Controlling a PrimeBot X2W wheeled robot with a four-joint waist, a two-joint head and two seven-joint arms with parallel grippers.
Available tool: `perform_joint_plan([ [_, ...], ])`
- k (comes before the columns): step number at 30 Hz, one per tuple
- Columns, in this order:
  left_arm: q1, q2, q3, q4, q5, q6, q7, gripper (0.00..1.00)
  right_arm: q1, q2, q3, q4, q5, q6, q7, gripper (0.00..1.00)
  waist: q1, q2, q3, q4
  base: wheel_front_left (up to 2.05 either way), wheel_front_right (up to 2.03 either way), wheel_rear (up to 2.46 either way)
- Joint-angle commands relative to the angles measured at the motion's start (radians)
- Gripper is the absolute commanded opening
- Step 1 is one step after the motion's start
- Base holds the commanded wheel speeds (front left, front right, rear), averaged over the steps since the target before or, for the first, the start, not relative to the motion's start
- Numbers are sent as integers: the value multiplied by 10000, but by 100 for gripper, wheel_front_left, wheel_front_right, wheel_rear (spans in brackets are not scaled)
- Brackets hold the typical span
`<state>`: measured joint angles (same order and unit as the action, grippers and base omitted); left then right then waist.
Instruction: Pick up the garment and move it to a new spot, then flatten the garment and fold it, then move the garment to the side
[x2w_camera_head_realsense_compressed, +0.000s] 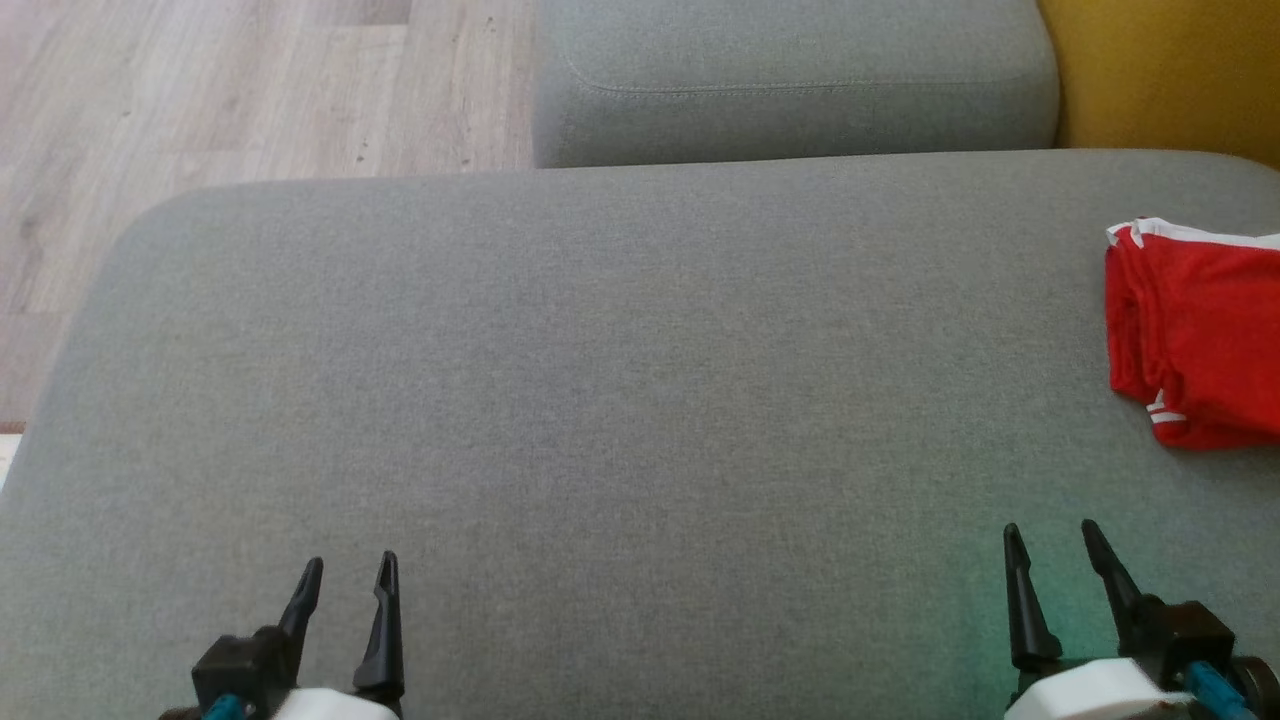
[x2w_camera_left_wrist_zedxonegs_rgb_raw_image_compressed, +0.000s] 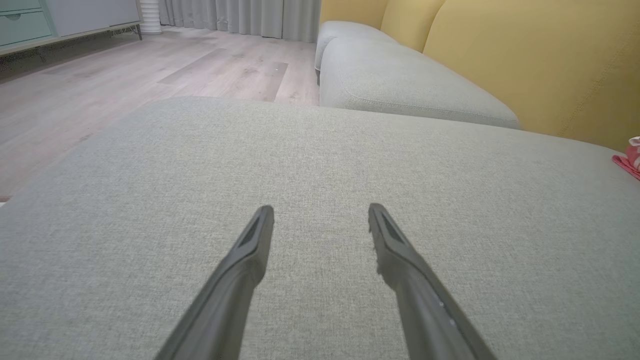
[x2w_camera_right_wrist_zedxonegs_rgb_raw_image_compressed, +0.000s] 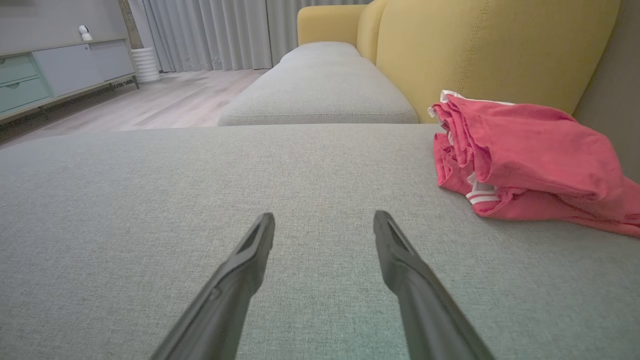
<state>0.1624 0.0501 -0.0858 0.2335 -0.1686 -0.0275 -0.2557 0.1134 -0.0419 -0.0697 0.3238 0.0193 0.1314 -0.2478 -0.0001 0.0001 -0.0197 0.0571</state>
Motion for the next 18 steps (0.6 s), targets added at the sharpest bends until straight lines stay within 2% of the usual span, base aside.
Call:
perform_joint_plan([
  [1,-308,1,318,-217,18,4,-61,100,-266,-84,221,-365,9,-7,-135,100,1,-1,13,-28,0,0,0],
  [9,-372,1,279,-111,-5,36,-61,100,-218,-84,198,-495,39,-7,-138,100,1,-1,46,-69,0,0,0],
  [11,-338,1,310,-5,-16,191,-61,100,-235,-84,268,-616,89,-7,-138,100,1,-1,46,-58,0,0,0],
  [12,-3,-4,5,274,-16,203,3,0,-2,0,25,-286,48,0,0,0,1,-1,46,-61,0,0,0],
  [18,-103,-11,77,579,-491,148,145,0,-132,3,-58,24,560,0,194,0,1,-1,52,-78,0,0,0],
])
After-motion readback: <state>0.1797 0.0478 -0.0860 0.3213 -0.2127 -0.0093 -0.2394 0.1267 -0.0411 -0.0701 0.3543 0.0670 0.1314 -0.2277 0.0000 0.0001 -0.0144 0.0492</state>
